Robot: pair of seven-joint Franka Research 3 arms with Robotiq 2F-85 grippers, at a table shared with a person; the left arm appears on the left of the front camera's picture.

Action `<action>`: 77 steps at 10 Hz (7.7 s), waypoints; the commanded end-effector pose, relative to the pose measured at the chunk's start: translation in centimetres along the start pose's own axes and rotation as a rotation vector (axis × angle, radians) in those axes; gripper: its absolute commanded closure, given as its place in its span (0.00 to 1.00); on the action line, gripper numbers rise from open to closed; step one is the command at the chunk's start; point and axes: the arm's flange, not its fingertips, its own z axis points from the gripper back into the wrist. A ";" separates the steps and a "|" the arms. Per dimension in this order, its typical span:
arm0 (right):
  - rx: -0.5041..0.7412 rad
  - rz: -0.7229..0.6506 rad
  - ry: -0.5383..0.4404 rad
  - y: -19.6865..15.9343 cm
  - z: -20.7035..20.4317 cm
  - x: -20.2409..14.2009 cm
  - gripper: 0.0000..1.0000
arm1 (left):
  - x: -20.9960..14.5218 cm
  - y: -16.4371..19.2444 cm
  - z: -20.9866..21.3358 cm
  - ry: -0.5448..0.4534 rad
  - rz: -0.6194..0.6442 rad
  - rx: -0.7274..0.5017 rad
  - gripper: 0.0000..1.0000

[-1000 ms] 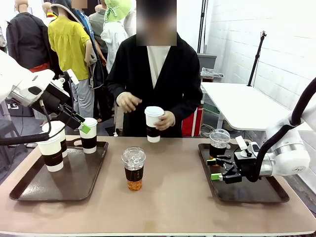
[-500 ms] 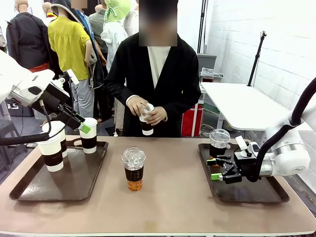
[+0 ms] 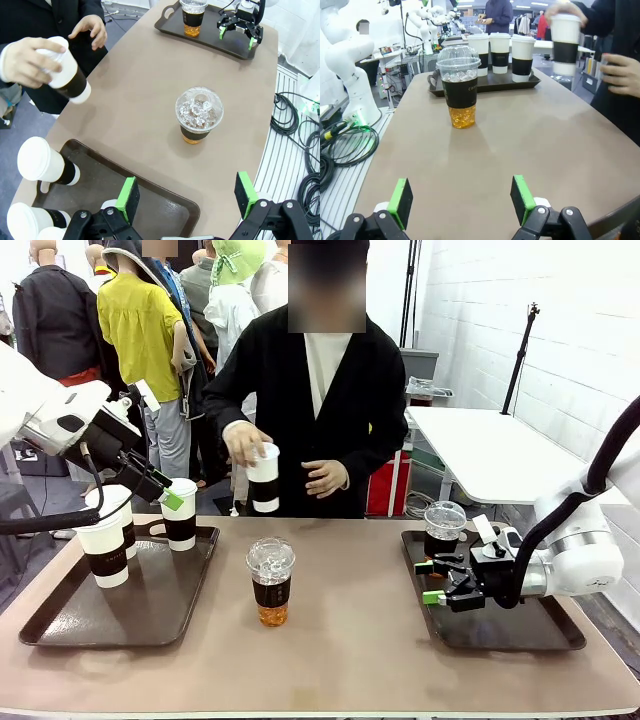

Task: Distribute the coffee onto the tray.
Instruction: Pick up another iced Americano from the middle of the table and place it on the right Handle tray.

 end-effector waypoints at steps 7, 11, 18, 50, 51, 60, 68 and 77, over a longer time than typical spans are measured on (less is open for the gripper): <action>-0.118 -0.047 0.002 3.2 -9.7 1.0 0.00 | -0.1 0.2 0.0 -0.019 -0.012 -0.016 0.00; -0.093 -0.029 0.007 1.2 -14.1 1.1 0.00 | -0.1 0.2 0.0 -0.019 -0.012 -0.016 0.00; 0.012 -0.026 0.025 -1.1 -16.8 1.8 0.00 | -0.1 0.2 0.0 -0.019 -0.012 -0.016 0.00; 0.089 -0.048 -0.055 -1.0 -28.6 1.1 0.00 | -0.1 0.2 0.0 -0.019 -0.012 -0.016 0.00; 0.096 -0.047 -0.053 -1.1 -29.0 1.3 0.00 | -0.1 0.2 0.0 -0.019 -0.012 -0.016 0.00; 0.119 -0.107 -0.033 -1.6 -31.0 1.4 0.18 | -0.1 0.2 0.0 -0.019 -0.012 -0.016 0.00; 0.077 -0.078 -0.104 -1.7 -26.9 4.0 0.38 | -0.1 0.2 0.0 -0.019 -0.012 -0.016 0.00; -0.011 -0.103 -0.088 1.5 -7.1 6.6 0.38 | -0.1 0.2 0.0 -0.019 -0.012 -0.016 0.00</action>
